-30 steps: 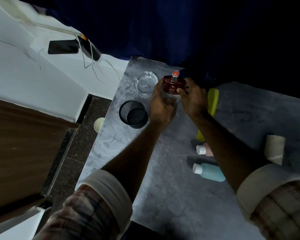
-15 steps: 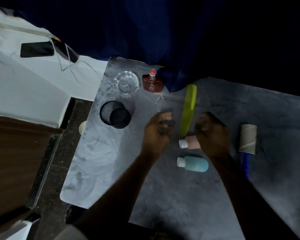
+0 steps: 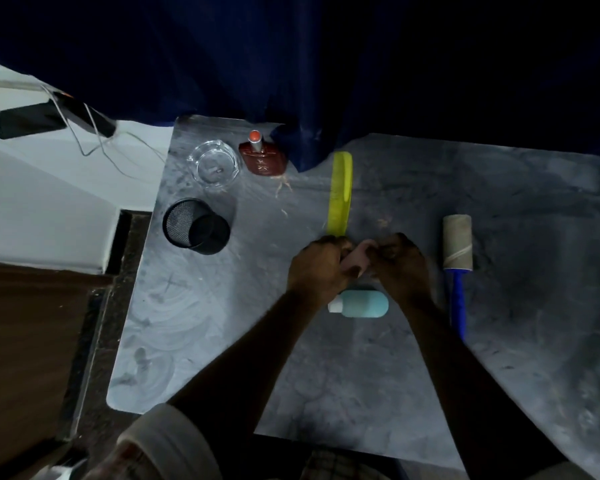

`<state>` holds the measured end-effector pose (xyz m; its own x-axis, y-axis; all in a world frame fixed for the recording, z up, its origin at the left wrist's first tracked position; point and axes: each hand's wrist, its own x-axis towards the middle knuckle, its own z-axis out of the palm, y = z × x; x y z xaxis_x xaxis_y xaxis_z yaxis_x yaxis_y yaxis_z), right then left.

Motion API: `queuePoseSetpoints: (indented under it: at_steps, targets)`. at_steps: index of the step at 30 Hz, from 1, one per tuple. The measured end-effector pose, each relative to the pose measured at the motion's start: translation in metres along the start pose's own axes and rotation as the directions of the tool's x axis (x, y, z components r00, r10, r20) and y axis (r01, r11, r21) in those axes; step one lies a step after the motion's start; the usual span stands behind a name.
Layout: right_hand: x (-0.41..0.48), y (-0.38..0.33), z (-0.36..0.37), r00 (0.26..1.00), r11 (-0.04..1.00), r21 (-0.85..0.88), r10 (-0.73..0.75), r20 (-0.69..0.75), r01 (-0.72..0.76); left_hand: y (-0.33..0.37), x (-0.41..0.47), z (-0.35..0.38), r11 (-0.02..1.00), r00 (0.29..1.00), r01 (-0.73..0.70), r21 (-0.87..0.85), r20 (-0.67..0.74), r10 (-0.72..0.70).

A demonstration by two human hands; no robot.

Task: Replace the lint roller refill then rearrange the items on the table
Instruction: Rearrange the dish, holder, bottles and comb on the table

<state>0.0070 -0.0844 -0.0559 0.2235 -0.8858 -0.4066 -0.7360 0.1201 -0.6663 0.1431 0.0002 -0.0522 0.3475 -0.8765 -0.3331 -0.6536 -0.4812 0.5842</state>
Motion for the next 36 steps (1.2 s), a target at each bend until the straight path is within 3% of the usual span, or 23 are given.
queuePoseSetpoints:
  at_steps: [7,13,17,23,36]
  targets:
    - [-0.010,-0.020,0.011,0.996,0.949,0.309,-0.082,0.043,0.065,-0.022,-0.024,-0.004,0.989,0.986,0.042,-0.141,-0.151,-0.064]
    - [-0.006,-0.071,0.030,0.942,0.930,0.189,-0.331,0.056,0.316,-0.039,-0.032,-0.022,0.934,0.898,0.002,-0.358,-0.410,-0.160]
    - [0.002,-0.106,0.056,0.900,0.889,0.173,-0.434,0.026,0.424,-0.041,-0.015,-0.038,0.806,0.797,-0.072,-0.587,-0.520,-0.308]
    - [0.024,-0.138,0.094,0.861,0.842,0.216,-0.508,0.007,0.495,-0.051,0.016,-0.056,0.788,0.715,-0.096,-0.608,-0.593,-0.370]
    - [0.037,-0.141,0.120,0.848,0.832,0.239,-0.527,0.055,0.501,-0.064,0.026,-0.053,0.837,0.703,-0.009,-0.548,-0.599,-0.384]
